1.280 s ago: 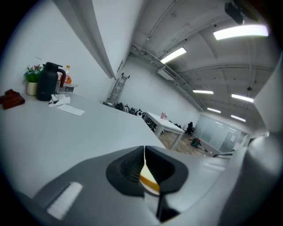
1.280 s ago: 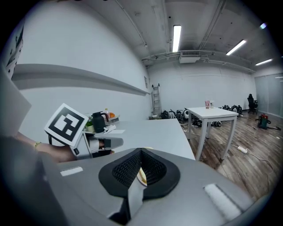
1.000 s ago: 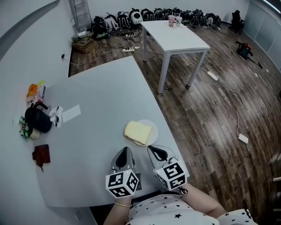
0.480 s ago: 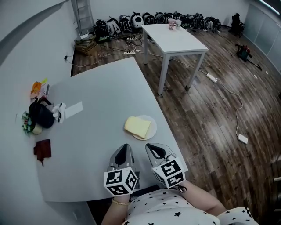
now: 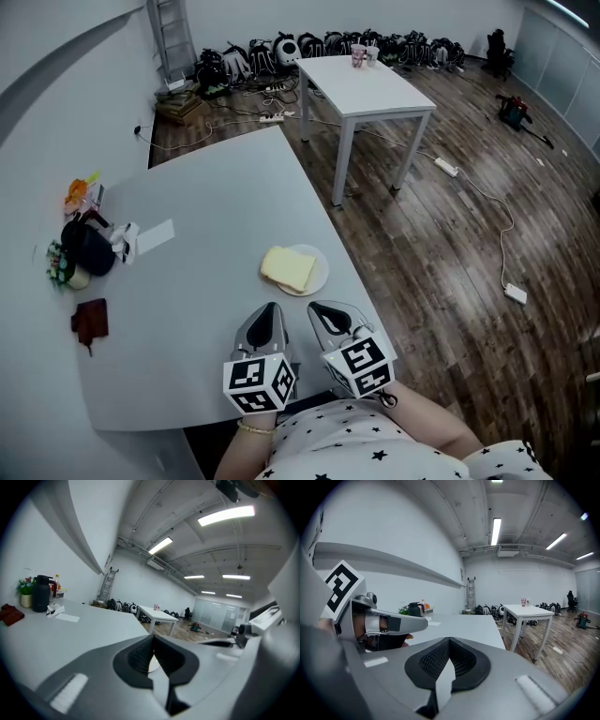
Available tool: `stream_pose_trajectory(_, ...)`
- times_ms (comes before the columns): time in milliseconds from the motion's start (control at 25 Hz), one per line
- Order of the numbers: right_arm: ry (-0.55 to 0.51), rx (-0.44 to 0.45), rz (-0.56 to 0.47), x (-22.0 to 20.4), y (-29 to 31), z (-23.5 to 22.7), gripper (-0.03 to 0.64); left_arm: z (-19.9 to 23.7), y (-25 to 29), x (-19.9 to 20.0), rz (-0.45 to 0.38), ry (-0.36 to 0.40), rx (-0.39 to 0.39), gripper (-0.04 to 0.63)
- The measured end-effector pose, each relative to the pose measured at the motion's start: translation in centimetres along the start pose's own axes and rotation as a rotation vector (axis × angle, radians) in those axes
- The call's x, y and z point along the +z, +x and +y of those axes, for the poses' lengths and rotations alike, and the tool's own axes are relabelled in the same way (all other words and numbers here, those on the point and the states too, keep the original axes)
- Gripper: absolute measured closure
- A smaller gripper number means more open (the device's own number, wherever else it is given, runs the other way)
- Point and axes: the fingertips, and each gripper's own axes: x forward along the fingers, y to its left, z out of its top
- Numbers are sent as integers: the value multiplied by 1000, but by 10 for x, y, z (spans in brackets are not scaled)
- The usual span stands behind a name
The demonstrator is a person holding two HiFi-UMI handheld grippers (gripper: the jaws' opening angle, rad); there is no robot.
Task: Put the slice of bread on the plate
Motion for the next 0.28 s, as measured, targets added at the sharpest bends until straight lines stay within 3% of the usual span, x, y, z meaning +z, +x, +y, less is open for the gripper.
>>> stream_pose_trajectory(280,-14,-4,-15,4,-5,0,618,-5,-3,5,-14,21,1,589)
